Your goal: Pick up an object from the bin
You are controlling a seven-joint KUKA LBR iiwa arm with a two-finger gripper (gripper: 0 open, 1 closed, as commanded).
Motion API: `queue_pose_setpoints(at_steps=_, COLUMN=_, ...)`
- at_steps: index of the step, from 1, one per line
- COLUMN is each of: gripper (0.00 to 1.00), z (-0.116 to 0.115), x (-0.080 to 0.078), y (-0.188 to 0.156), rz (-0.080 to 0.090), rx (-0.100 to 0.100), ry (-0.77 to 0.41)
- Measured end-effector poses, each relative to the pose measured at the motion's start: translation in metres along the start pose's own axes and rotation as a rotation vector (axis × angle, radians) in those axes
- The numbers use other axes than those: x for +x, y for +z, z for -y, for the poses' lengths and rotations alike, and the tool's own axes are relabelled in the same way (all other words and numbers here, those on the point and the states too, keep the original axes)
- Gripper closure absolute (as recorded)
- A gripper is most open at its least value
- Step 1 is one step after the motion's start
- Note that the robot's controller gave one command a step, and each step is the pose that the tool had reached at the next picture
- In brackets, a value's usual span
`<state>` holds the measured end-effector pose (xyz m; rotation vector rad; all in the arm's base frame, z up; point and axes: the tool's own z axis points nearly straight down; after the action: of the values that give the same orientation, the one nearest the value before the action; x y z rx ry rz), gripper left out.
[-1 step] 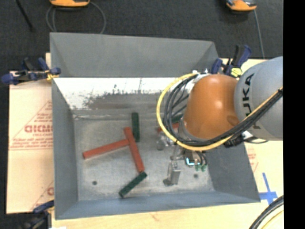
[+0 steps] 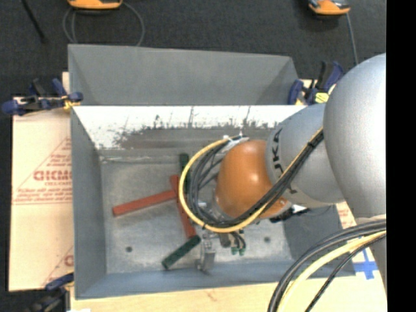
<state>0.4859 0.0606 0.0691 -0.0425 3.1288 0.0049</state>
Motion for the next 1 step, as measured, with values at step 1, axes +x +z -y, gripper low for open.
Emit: queue_pose_setpoints(at_steps=1, gripper=1.00, z=0.0003, x=0.0018, y=-0.0026, rz=-0.011, rx=0.001, ry=0.003)
